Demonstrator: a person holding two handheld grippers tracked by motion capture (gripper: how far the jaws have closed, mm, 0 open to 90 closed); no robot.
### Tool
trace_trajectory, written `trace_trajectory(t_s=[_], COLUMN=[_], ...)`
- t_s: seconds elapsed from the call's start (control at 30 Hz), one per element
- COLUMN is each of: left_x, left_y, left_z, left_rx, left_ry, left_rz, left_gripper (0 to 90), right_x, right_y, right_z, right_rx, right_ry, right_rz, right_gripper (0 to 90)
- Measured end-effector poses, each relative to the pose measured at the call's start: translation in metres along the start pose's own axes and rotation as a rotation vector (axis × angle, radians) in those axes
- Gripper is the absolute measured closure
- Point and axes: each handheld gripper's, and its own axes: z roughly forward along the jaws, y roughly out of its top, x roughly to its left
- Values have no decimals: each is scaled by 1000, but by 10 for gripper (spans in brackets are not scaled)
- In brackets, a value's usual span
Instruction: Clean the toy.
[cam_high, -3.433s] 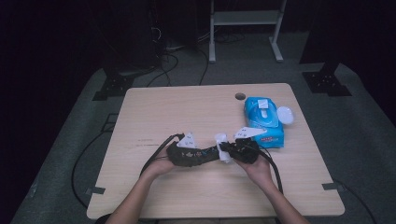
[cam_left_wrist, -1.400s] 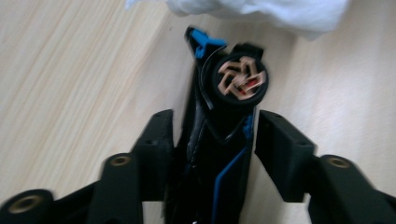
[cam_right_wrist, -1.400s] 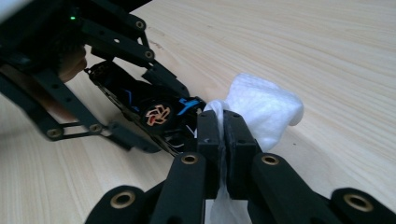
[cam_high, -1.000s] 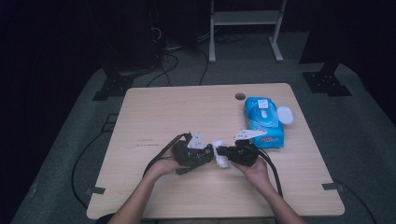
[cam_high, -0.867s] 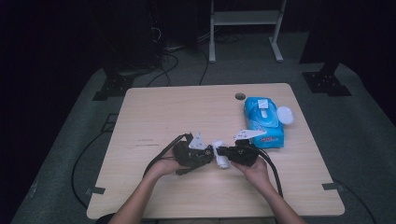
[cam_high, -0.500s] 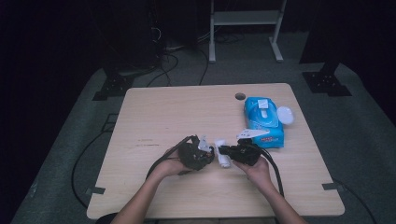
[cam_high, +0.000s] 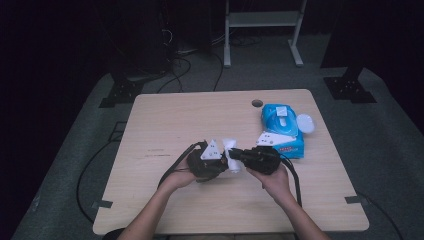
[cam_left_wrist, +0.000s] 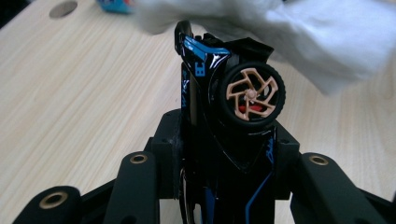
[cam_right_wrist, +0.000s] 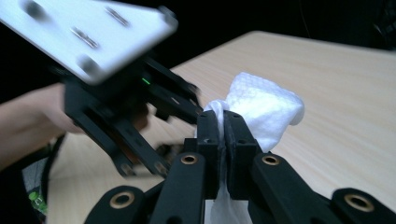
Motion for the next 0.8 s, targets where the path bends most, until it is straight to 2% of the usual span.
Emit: trace_trajectory(t_s=[0.1,0.17,0.27,0.33,0.4,0.5,0.57,0.63,0.73,0.8], left_x=[0,1,3,3,2,1,0,0,2,2], left_y=[1,0,-1,-1,0,1,1,1,0,0], left_z=[-3,-4,-4,-3,-3,-3,-6,-7,-7,-7], left_rx=[-23,-26,-31,-35,-35,-46,-52,-59,-60,-63], left_ry=[-8,-4,-8,-6,-12,-14,-9,-12,-8,-9], left_rz=[-2,-10,-19,-19,-18,-15,-9,-18,-18,-21], left_gripper=[569,569,569,569,570,569,569,569,569,569], right_x=[6,0,-11,-13,-9,3,7,4,-7,-11], right_y=[2,0,-5,-6,-3,4,6,6,0,-3], right_z=[1,-1,-5,-5,-5,-2,-1,-1,-5,-6], right_rx=[12,13,33,35,25,9,12,20,29,40], right_ry=[-25,-29,-67,-66,-49,-11,-13,-28,-64,-89], right_rz=[-49,-26,-2,8,5,-33,-51,-54,-27,-26], right_gripper=[857,858,857,858,858,858,858,858,858,858])
